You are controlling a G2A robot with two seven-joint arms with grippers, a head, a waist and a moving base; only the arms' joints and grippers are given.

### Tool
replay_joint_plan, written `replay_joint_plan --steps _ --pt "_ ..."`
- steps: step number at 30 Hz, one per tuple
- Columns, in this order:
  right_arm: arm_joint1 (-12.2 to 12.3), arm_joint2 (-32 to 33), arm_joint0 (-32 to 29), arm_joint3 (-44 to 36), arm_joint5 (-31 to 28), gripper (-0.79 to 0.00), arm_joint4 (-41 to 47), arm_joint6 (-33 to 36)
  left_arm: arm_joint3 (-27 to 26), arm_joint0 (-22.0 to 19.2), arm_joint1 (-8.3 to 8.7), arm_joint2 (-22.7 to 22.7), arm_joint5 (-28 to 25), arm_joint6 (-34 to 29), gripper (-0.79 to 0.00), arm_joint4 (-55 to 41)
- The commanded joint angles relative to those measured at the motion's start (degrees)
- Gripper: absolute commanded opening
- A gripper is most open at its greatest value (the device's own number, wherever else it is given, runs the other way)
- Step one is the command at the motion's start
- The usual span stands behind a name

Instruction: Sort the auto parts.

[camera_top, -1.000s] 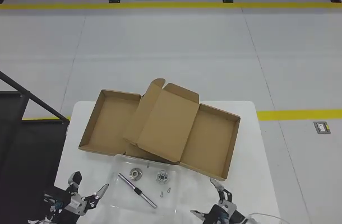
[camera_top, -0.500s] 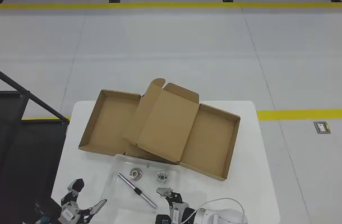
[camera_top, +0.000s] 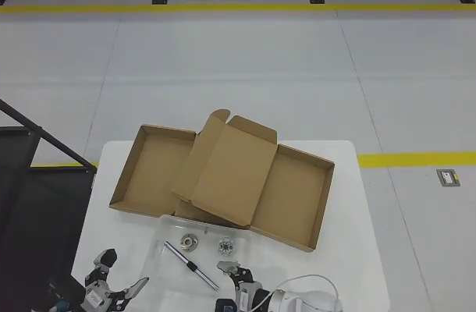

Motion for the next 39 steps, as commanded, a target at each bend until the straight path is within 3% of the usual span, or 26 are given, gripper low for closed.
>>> replay_joint_plan --steps 1,7,13,22,39 --pt "-0.99 -2.52 4.19 2.33 -0.65 0.0 0.42 4.23 0.43 -0.55 0.0 -0.15 0.4 -0.69 0.0 -0.9" --pt "-4.93 -9.26 16.35 11.89 0.15 0.0 4.72 16.34 1.0 -0.94 0.03 -0.62 -0.28 -1.06 0.0 -2.15" --pt "-8.36 -13.76 24.23 20.35 0.47 0.0 9.96 22.82 1.03 -0.88 -0.02 -0.24 -0.08 -1.46 0.0 -2.27" --pt "-10.98 -16.48 27.93 26.95 2.12 0.0 11.7 26.76 1.03 -0.88 -0.02 -0.24 -0.08 -1.46 0.0 -2.27" --pt "-13.43 -16.15 31.15 35.84 1.42 0.0 15.45 26.31 1.03 -0.88 -0.02 -0.24 -0.08 -1.46 0.0 -2.27"
